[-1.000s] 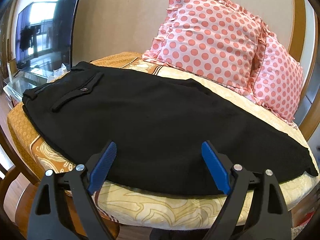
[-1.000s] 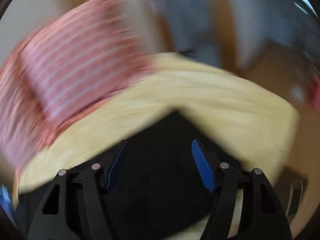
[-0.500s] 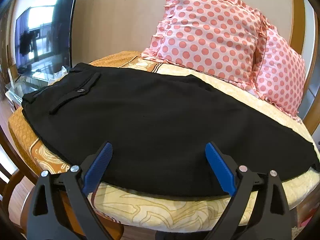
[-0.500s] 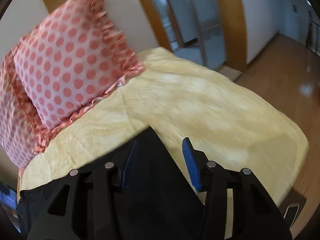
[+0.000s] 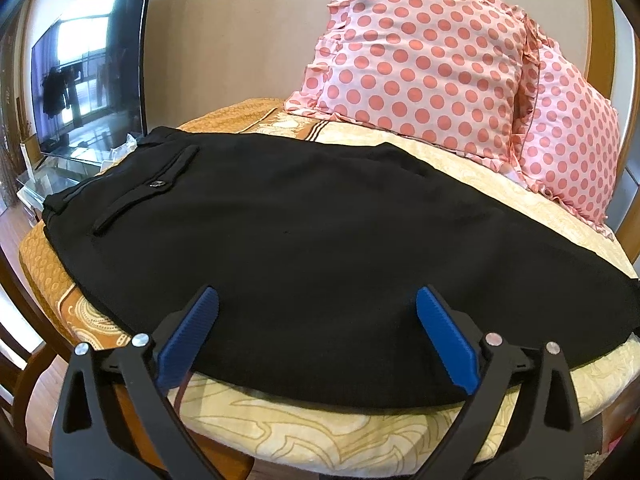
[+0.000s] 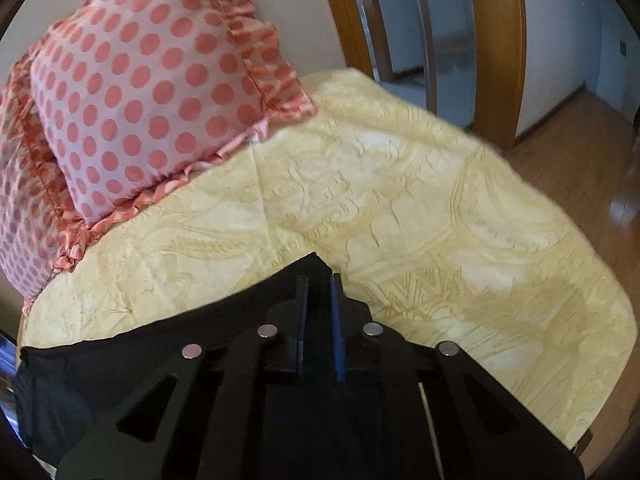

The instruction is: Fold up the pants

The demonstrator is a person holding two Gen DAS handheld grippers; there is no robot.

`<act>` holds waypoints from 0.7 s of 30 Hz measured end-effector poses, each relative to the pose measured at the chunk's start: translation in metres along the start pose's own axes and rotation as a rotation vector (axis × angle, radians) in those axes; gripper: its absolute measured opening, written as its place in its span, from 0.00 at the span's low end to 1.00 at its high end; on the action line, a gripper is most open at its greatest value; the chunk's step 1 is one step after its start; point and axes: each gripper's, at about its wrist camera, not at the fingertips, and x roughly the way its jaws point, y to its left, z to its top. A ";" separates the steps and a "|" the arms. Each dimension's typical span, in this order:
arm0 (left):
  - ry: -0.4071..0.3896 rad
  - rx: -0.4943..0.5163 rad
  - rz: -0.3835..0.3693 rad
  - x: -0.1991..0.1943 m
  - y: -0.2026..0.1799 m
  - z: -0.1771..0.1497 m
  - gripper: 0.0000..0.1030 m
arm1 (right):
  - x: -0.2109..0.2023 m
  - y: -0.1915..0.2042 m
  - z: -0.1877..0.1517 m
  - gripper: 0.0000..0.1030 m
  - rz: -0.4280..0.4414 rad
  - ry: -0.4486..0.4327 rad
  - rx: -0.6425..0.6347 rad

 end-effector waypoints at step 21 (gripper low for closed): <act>-0.011 0.006 -0.012 -0.001 0.000 -0.002 0.96 | -0.052 -0.058 -0.043 0.43 -0.169 -0.080 0.300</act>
